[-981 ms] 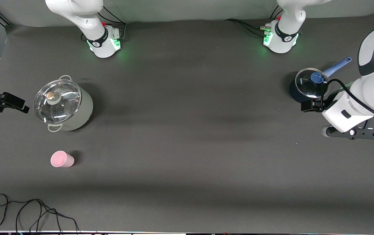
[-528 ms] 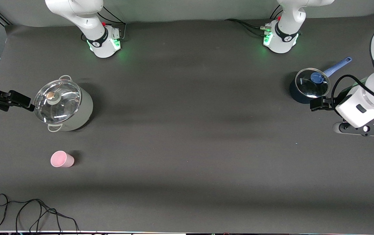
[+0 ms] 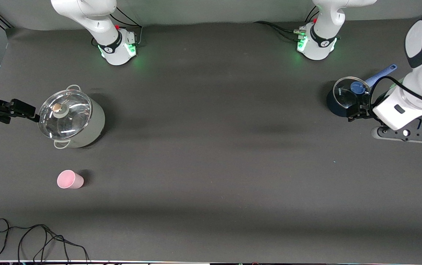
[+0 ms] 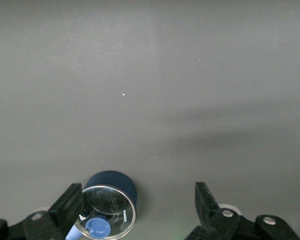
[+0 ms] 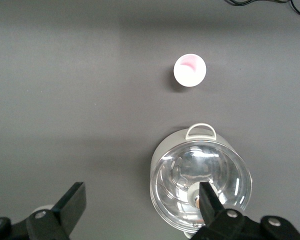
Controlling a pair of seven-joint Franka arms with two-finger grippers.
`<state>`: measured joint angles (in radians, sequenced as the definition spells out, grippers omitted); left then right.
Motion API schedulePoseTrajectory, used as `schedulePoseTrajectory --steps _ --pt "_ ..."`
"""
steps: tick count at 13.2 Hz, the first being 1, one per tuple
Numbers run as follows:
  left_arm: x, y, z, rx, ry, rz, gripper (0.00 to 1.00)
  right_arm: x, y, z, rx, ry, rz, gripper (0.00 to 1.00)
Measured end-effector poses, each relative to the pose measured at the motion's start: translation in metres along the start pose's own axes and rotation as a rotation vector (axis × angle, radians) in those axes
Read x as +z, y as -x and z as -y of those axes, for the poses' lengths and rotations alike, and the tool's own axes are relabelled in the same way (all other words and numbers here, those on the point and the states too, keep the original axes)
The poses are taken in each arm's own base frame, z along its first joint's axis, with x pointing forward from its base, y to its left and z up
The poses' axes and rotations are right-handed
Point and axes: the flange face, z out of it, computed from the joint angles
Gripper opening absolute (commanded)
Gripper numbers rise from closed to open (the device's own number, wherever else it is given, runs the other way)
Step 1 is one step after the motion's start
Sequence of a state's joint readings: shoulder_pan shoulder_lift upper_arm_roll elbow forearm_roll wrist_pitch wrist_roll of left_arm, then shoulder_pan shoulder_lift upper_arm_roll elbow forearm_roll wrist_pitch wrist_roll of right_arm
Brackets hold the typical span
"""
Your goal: Transfer pink cup from left to right arm
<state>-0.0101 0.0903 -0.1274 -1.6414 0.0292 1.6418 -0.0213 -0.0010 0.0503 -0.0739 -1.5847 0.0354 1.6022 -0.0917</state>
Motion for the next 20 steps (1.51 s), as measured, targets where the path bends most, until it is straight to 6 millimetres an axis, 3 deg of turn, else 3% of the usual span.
schedulePoseTrajectory --steps 7,14,20 --pt "0.001 0.006 -0.013 0.025 0.001 -0.012 1.00 0.000 0.001 -0.001 -0.007 0.000 0.007 1.00" --pt "-0.020 -0.003 0.006 -0.005 0.008 -0.069 1.00 0.000 0.001 -0.001 -0.007 0.000 0.008 1.00" --pt "-0.017 -0.002 0.020 -0.026 0.009 -0.032 1.00 0.000 0.001 -0.001 -0.007 0.000 0.008 1.00"
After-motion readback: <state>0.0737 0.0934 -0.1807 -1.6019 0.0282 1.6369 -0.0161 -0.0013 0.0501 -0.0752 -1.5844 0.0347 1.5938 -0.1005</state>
